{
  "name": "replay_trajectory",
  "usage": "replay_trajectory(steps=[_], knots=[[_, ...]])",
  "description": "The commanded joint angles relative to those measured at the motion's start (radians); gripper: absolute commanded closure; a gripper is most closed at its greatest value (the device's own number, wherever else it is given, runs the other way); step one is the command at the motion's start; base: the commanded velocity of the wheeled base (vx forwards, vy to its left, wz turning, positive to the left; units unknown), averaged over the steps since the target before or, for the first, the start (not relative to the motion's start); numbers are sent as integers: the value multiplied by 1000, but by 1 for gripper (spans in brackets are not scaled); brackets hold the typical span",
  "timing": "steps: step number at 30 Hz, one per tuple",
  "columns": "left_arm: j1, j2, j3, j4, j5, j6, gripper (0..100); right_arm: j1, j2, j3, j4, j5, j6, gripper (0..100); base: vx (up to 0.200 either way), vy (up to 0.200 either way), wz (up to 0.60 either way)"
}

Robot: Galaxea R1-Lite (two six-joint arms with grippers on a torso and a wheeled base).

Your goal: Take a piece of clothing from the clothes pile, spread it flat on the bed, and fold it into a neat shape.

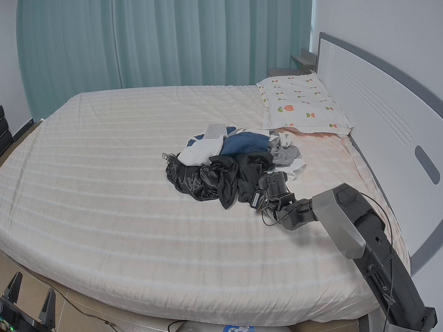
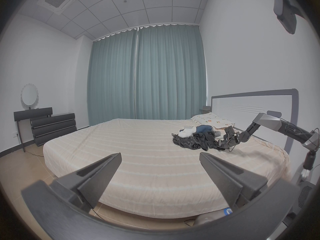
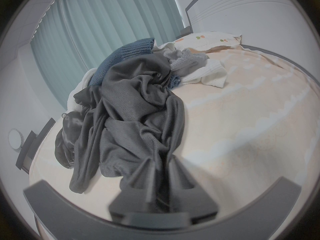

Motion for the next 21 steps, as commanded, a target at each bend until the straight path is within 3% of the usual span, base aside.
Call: replay_trajectory(steps=[1, 7, 11, 16, 21], knots=[[0, -18, 18, 0, 0, 0, 0, 7, -15, -3, -49, -4, 4, 100, 0, 0, 0], [0, -18, 18, 0, 0, 0, 0, 3, -156, 98, -64, -4, -5, 100, 0, 0, 0], [0, -18, 18, 0, 0, 0, 0, 10, -306, 373, -86, 33, -3, 100, 0, 0, 0], [0, -18, 18, 0, 2, 0, 0, -2, -503, 805, -319, 151, 6, 100, 0, 0, 0], [0, -18, 18, 0, 0, 0, 0, -43, -638, 1176, -623, 197, 13, 100, 0, 0, 0]])
